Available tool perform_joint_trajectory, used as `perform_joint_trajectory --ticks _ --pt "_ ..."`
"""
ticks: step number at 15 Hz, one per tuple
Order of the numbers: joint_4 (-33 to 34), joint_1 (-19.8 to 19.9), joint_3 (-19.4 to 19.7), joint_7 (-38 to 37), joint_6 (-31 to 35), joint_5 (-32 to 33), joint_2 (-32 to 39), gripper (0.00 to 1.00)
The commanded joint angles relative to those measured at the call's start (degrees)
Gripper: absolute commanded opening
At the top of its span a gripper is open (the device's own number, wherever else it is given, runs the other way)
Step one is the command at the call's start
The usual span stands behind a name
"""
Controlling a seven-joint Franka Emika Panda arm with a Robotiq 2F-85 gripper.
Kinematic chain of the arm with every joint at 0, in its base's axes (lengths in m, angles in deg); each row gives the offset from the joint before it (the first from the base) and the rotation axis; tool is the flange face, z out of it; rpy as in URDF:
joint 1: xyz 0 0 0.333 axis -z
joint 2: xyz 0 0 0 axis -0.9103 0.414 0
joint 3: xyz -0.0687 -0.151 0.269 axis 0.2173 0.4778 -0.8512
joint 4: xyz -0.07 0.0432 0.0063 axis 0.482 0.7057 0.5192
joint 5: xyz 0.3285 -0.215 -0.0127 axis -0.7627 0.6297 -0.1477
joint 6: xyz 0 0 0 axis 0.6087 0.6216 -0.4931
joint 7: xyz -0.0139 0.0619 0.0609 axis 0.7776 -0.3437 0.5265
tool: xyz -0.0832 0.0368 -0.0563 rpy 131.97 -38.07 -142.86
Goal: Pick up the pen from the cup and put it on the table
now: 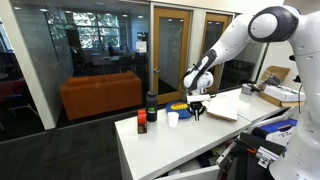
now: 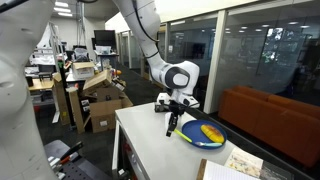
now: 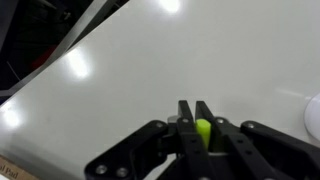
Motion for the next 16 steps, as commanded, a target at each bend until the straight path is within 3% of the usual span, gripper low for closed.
perform_joint_trajectory --ticks 1,8,9,11,16 --pt "2.0 1.1 -1.3 -0.7 0.7 -3.7 3.0 0.03" --pt "3.3 1.1 -1.0 -1.1 2.6 -6.6 6.8 0.03" --pt "3.4 1.3 -1.0 -1.2 2.4 -6.9 6.8 0.37" --pt "3.4 1.2 -0.9 -1.1 2.7 -6.8 6.7 0.43" --pt "3.0 1.9 -0.8 0.2 1.6 -6.6 5.2 0.78"
